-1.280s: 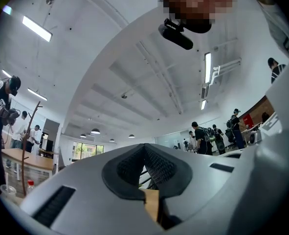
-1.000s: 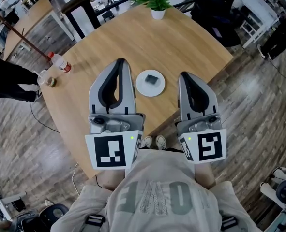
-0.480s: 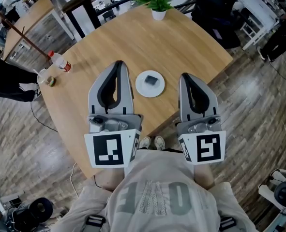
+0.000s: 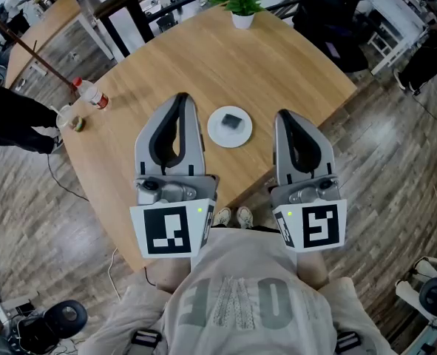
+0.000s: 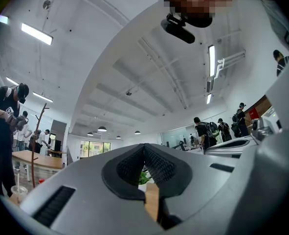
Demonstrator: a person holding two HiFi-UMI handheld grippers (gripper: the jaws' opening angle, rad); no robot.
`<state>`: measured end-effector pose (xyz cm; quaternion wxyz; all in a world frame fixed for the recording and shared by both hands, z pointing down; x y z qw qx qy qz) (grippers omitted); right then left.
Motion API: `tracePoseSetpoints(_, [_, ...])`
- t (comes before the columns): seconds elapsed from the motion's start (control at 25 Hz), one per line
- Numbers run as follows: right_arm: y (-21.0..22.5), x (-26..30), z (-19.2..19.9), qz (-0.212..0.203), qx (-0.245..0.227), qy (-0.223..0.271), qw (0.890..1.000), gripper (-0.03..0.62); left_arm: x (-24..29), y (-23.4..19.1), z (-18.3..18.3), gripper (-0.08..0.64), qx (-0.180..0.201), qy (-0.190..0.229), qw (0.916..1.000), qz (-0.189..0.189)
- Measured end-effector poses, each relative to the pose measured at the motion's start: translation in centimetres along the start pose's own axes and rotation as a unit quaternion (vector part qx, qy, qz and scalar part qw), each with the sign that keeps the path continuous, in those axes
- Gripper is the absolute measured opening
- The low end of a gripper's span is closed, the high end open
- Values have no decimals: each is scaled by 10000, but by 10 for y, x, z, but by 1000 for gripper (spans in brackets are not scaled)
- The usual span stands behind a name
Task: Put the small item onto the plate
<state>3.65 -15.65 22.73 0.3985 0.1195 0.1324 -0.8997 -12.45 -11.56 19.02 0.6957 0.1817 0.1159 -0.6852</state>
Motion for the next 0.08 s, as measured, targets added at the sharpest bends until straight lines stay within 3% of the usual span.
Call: tracePoseSetpoints(0.08, [0,0,1,3,-14,4,10000,17,0,1,1,9,51,14,10000,16])
Point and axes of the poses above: the fingertips, and each gripper's own axes: x forward along the fingers, y to its right, z out of its underside, the point moved 5 cm from there along -x, backward along the fingers, and after that the axes turned 10 degrees about y, right-handed, at the moved point
